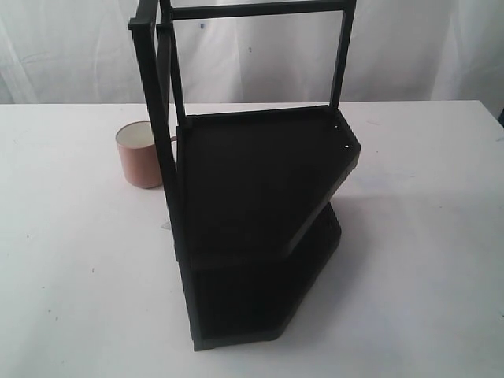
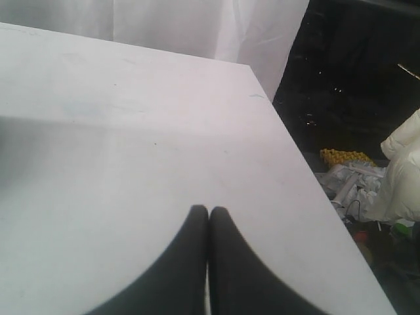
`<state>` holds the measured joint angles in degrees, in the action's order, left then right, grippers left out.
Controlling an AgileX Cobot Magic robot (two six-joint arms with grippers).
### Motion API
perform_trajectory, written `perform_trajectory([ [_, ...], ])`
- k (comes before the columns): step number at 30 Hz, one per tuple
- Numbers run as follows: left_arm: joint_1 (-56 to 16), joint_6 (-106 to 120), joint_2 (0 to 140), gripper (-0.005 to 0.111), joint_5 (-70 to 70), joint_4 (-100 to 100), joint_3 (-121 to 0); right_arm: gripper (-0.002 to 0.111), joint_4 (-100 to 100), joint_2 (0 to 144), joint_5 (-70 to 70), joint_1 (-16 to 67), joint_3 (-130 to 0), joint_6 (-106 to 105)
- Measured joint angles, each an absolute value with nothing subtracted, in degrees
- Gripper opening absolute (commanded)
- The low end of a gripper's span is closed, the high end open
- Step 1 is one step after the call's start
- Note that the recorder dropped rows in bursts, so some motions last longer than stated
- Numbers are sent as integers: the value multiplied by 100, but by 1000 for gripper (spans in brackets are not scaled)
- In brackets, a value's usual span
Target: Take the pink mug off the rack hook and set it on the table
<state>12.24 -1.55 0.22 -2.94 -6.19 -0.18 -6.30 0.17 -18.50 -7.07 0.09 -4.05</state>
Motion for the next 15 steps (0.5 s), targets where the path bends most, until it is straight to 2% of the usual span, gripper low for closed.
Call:
perform_trajectory([
  [7,1224,0,22,0,750,-360,-18,0,-630,17,-1850,-707,9,-405],
  [15,1224,0,22,0,995,-156,-18,0,-630,17,-1850,-707,9,-405],
])
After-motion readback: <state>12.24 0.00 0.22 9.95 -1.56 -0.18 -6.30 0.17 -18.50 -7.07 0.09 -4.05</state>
